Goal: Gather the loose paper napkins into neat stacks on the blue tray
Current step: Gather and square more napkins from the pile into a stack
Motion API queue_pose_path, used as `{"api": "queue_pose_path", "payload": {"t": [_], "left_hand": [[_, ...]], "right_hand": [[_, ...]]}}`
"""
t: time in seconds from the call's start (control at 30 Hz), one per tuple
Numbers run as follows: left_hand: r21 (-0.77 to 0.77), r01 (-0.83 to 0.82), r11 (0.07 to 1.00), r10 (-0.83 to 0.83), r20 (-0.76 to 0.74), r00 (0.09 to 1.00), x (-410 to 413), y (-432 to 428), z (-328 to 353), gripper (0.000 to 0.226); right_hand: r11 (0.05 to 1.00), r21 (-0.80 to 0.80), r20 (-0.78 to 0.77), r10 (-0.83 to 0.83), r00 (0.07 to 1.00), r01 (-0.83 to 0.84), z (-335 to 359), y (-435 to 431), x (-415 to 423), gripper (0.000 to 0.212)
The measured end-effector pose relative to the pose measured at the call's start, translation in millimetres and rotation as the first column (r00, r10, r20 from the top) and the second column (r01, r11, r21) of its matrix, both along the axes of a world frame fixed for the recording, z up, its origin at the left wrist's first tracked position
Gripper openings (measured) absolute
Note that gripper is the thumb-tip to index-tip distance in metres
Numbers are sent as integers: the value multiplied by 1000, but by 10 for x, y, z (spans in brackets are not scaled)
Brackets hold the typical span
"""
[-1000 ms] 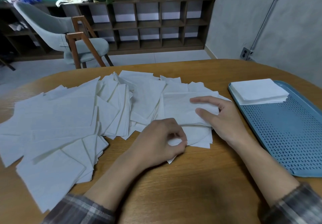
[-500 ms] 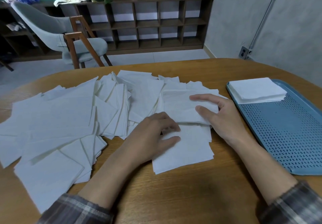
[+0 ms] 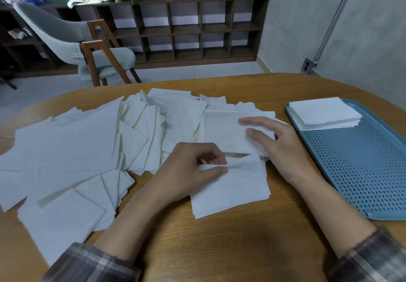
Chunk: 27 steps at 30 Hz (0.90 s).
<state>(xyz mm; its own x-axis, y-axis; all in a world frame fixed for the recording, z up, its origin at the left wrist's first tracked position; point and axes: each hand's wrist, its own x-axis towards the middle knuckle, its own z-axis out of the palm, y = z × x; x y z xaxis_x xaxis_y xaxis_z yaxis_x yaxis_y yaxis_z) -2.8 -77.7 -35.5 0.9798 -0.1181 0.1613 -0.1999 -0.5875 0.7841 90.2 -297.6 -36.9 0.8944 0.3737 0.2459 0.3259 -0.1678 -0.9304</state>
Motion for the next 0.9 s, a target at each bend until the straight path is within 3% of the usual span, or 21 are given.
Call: {"api": "queue_pose_path", "payload": {"t": [0.07,0.2,0.37,0.53,0.67,0.9], "left_hand": [[-72,-5,997,3,-22,1000,-12,3,33,9],[-221,-76,972,79,9,997,-5,10,98,17],[-305,-175,936,215,103,971,16,27,122,16],[-353,-249,902,306,116,945,34,29,110,6],[-397,-261,880,321,89,943,45,-4,94,6],[-323,-296,899,359,156,920,63,-32,43,11]], "right_hand": [[999,32,-12,30,999,-30,12,8,-6,19],[986,43,-37,163,986,-161,38,9,-57,36],[979,-1,-115,203,972,-204,50,68,-136,15],[969,72,-160,246,956,-238,81,76,-179,39],[965,26,-123,261,958,-259,91,92,-198,59],[970,6,-84,243,966,-243,64,134,-189,68]]}}
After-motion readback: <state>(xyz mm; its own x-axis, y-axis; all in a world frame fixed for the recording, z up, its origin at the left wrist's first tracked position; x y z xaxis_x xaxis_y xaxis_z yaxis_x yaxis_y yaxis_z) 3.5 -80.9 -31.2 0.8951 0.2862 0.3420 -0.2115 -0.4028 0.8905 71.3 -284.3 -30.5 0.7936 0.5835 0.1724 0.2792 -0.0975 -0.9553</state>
